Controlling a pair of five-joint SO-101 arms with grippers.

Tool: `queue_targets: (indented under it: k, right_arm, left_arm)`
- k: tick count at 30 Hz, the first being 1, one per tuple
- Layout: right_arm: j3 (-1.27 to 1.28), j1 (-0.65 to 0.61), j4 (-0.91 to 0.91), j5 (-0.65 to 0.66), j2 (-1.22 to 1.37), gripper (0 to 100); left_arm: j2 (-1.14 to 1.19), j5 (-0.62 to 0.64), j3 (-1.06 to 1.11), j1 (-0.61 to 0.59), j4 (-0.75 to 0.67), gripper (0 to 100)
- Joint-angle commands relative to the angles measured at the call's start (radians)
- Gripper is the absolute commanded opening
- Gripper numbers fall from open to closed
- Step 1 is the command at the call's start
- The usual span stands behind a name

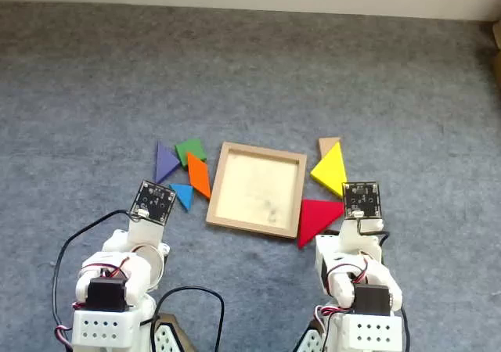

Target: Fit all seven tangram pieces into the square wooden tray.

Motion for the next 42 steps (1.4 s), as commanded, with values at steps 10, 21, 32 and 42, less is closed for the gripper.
queue_targets:
  k: [10, 21, 32, 42]
  right_arm:
    - [0.148, -0.008, 0.007, -0.011, -0.004, 0.5]
    - [0.148, -0.015, 0.007, -0.015, -0.007, 0.5]
    - [0.148, -0.064, 0.007, -0.011, -0.005, 0.5]
    - [-0.180, 0.094, -0.036, 0.057, -0.001, 1.0]
  left_arm:
    - [-0.025, 0.008, 0.019, 0.005, 0.005, 5]
    - [-0.025, 0.008, 0.019, 0.005, 0.005, 5]
    - [-0.025, 0.008, 0.019, 0.005, 0.005, 5]
    - [-0.025, 0.008, 0.019, 0.005, 0.005, 5]
